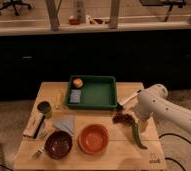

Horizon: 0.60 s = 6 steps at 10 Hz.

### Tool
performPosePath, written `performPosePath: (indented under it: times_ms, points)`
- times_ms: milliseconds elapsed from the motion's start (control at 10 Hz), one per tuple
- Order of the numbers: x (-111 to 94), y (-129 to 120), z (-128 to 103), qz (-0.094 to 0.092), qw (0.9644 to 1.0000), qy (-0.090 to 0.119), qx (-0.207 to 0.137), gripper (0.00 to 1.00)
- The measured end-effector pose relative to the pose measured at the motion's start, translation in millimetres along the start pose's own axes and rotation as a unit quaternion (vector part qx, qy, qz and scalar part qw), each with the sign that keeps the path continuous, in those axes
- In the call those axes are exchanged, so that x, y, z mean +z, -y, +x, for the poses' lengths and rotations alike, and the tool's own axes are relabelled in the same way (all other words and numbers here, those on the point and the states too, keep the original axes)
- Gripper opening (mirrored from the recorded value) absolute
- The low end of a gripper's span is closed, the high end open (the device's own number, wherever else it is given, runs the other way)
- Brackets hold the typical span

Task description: Place grapes in purple bowl

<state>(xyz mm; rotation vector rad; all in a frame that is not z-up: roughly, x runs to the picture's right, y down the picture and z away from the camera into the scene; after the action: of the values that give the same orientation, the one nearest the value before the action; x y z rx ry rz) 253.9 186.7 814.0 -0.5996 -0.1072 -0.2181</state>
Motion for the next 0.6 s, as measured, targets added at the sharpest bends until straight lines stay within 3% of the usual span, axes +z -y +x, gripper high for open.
performPosePath:
  times_ms: [600]
  points:
    - [7.6, 3.5, 1.8, -0.001, 1.0, 0.001, -0.002, 0.8]
